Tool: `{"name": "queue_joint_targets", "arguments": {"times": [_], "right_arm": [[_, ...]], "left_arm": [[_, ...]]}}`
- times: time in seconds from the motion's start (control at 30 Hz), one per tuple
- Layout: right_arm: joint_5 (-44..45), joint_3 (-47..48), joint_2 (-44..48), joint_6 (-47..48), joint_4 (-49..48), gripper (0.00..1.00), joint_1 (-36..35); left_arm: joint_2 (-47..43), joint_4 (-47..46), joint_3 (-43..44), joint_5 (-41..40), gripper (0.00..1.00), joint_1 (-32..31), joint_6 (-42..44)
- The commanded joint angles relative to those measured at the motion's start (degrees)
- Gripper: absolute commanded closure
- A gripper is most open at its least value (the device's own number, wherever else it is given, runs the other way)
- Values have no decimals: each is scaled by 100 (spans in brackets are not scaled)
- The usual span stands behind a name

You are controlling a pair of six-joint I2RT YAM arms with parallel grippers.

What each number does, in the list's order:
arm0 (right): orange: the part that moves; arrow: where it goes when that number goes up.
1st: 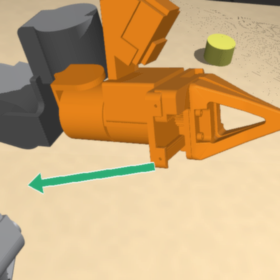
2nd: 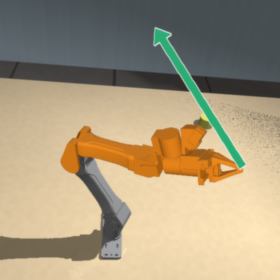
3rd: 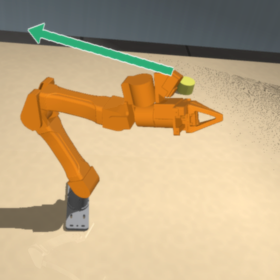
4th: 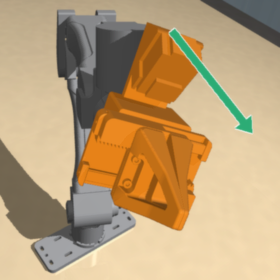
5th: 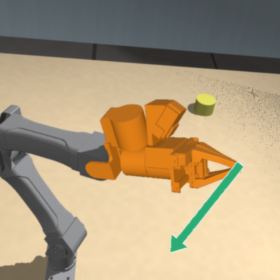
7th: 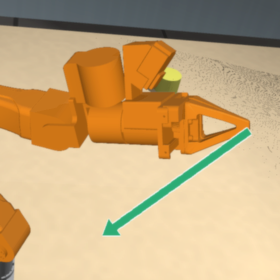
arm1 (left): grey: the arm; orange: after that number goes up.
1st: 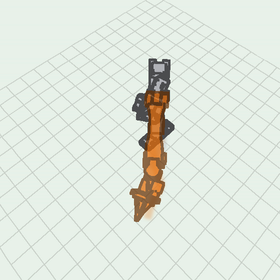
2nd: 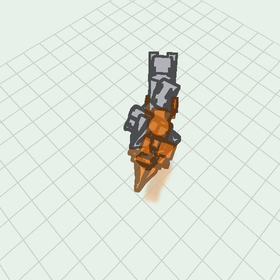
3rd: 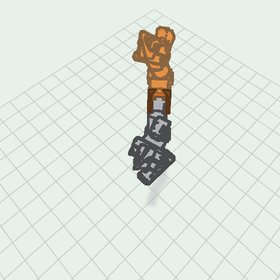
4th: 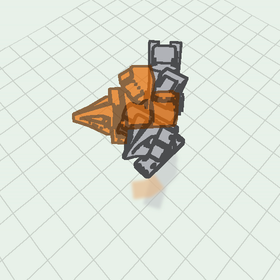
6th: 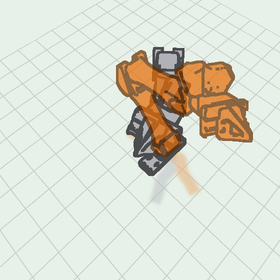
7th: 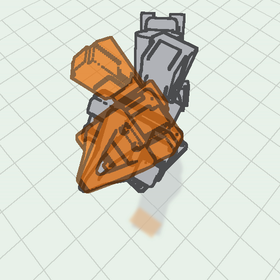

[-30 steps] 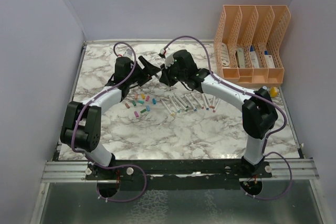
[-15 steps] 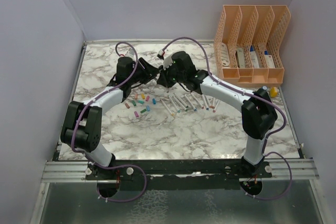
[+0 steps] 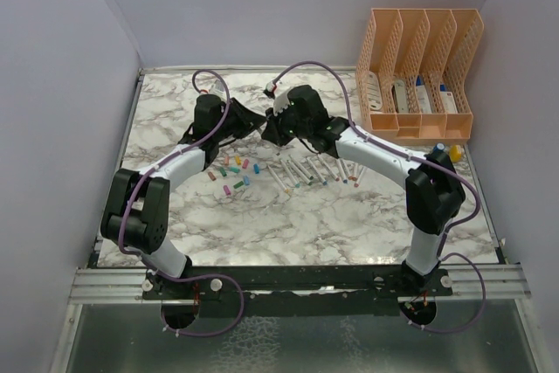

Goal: Open the pen caps

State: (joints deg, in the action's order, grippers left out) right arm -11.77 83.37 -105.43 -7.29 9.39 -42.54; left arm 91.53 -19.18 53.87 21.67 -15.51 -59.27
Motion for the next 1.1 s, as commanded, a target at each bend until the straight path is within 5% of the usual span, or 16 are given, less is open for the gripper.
{"name": "queue_joint_targets", "arguments": {"times": [0.0, 0.17, 0.23, 0.33, 0.53, 0.67, 1.07], "right_arm": [[-89, -81, 297, -29, -209, 99, -48], [-67, -131, 351, -7, -187, 99, -43], [-50, -168, 387, -1, -187, 99, -44], [-7, -204, 409, -21, -190, 99, -45], [32, -144, 352, -52, -84, 60, -43], [38, -121, 305, -82, -60, 50, -43], [-169, 48, 57, -209, -76, 47, -43]], "left_arm": [[-126, -139, -60, 95, 87, -22, 58], [-162, -139, -54, 58, 87, -10, 55], [-161, -139, -34, 68, 100, -15, 48], [-161, -139, -14, 103, 100, -15, 55], [-234, -138, -30, 148, 100, -18, 104], [-282, -139, -30, 171, 100, -19, 82], [-328, -150, 38, 220, 100, -127, 28]]}}
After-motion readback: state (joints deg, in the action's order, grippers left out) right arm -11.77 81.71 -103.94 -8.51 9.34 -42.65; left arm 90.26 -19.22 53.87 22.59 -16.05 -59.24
